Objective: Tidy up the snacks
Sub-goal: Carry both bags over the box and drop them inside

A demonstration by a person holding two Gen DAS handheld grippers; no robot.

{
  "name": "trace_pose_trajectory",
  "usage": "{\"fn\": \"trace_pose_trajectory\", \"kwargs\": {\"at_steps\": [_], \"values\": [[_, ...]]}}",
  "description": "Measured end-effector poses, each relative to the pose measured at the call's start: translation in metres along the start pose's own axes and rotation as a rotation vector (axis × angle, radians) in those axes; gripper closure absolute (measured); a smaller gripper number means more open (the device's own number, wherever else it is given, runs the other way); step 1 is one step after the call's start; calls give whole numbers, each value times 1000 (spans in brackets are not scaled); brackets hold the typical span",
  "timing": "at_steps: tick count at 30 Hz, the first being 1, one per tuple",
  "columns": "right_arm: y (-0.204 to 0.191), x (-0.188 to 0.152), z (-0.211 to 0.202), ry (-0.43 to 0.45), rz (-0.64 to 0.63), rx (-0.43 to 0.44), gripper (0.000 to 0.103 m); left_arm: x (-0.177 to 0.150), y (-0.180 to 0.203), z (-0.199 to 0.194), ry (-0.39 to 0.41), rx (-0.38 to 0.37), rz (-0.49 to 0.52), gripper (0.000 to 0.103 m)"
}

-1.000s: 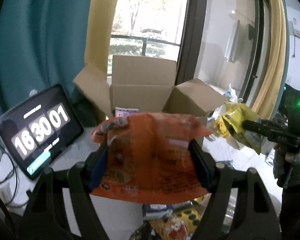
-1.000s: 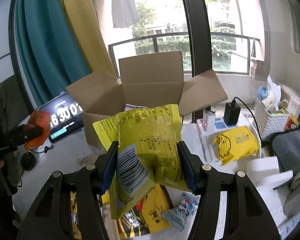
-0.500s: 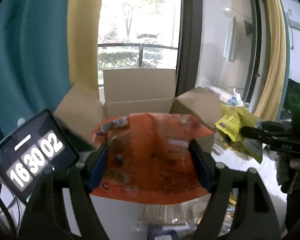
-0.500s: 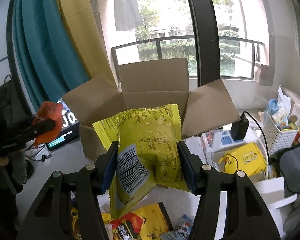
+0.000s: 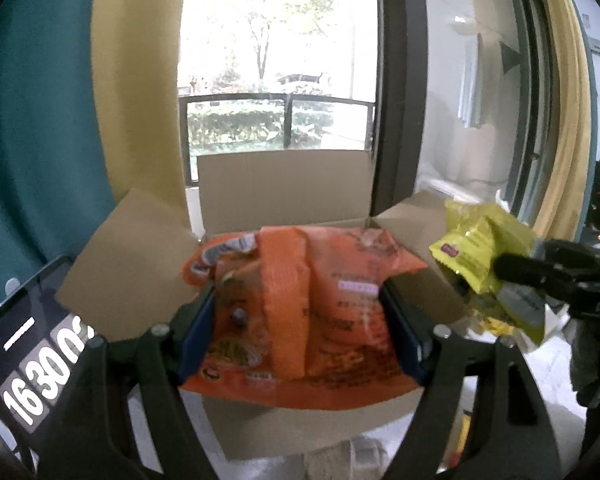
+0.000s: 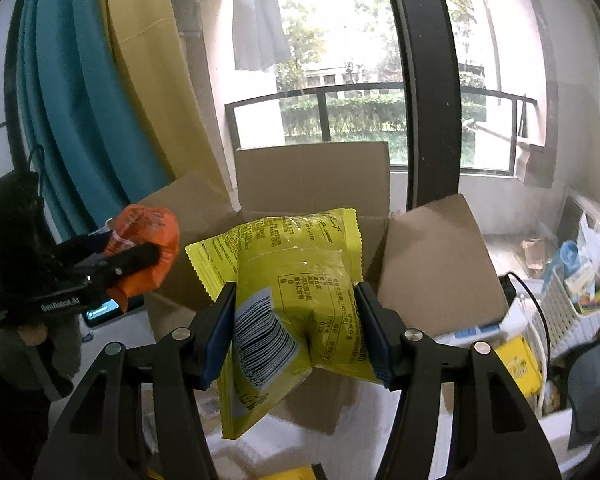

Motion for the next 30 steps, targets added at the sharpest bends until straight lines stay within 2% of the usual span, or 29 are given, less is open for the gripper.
{"fn": "trace_pose_trajectory", "kwargs": {"at_steps": [4, 9, 13, 17, 19, 21, 23, 30], "values": [[-1, 14, 17, 9, -1, -3, 42, 1, -10, 24, -33, -5, -30, 24], [-1, 32, 43, 27, 2, -16, 42, 7, -26, 39, -35, 37, -50, 20], [0, 38, 67, 13, 16, -26, 42, 10, -32, 41, -20, 59, -49, 13], [2, 45, 90, -4, 36, -46, 41, 10, -38, 41, -18, 69, -63, 12], [4, 48, 103, -12, 53, -64, 38, 10, -40, 40, -21, 72, -69, 12], [4, 49, 114, -23, 62, -84, 30, 8, -40, 40, -32, 77, -73, 12], [3, 48, 119, -34, 72, -79, 27, 5, -40, 42, -53, 83, -83, 11], [6, 34, 102, -76, 82, -92, 26, 3, -31, 35, -77, 79, -80, 11]]}}
Point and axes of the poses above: each gripper's, at about its wrist camera, not at the fingertips, and z roughly the way its jaws point, y to its right, x to its top, the point moved 7 cm from there along z, roughly the way its jaws point, and after that the axes turned 9 degrees about -x, right-handed, at the moved point
